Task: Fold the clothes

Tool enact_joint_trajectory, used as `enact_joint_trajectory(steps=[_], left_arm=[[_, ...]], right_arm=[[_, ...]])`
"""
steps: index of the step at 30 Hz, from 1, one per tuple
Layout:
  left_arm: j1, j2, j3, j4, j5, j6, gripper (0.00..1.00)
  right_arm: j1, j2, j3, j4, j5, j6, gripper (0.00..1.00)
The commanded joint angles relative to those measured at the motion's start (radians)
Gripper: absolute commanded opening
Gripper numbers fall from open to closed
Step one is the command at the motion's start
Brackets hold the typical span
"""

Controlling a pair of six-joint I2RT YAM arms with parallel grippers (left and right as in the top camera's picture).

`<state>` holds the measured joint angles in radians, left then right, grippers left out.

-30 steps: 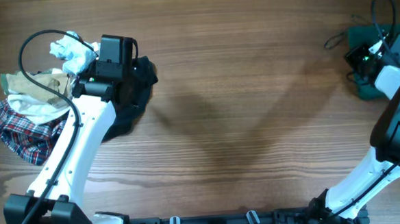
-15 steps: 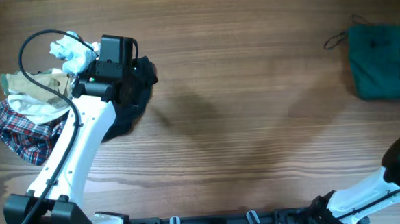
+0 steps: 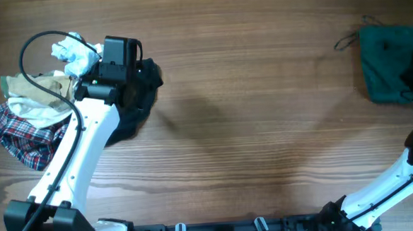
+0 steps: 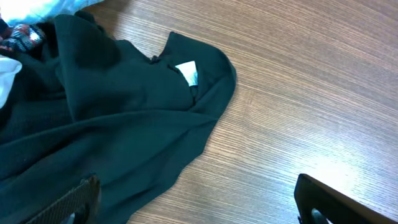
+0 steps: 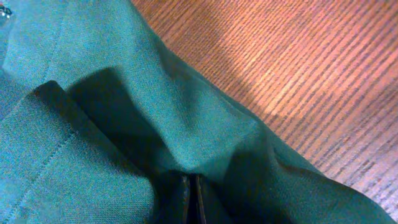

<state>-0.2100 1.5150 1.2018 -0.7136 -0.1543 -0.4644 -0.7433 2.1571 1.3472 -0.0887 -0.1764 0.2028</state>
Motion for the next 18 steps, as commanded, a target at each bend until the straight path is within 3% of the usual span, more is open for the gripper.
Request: enact_joint_trajectory(steps=[1, 7, 14, 15, 16, 18], left_arm=[[0.005, 0.007, 0.012, 0.002, 0.007, 0.016, 1.0], [0.005, 0.007, 0.012, 0.002, 0.004, 0.017, 1.0], [0.005, 0.007, 0.012, 0.006, 0.004, 0.017, 1.0], [0.005, 0.007, 0.012, 0.006, 0.004, 0.017, 1.0], [0.005, 0.007, 0.012, 0.006, 0.004, 0.017, 1.0], [0.006, 0.007, 0.012, 0.006, 0.004, 0.016, 1.0]], right_arm=[[0.056, 0.042, 0.003, -0.002, -0.035, -0.021, 0.04], [0.167, 0.049, 0.003, 0.014, -0.026, -0.016, 0.04], [0.172, 0.045, 0.009, 0.028, -0.031, -0.016, 0.04], [0.172, 0.033, 0.024, 0.019, -0.032, -0.016, 0.08], [0.172, 0.014, 0.041, 0.004, -0.031, -0.014, 0.27], [0.172, -0.043, 0.089, -0.053, -0.031, -0.013, 0.47]])
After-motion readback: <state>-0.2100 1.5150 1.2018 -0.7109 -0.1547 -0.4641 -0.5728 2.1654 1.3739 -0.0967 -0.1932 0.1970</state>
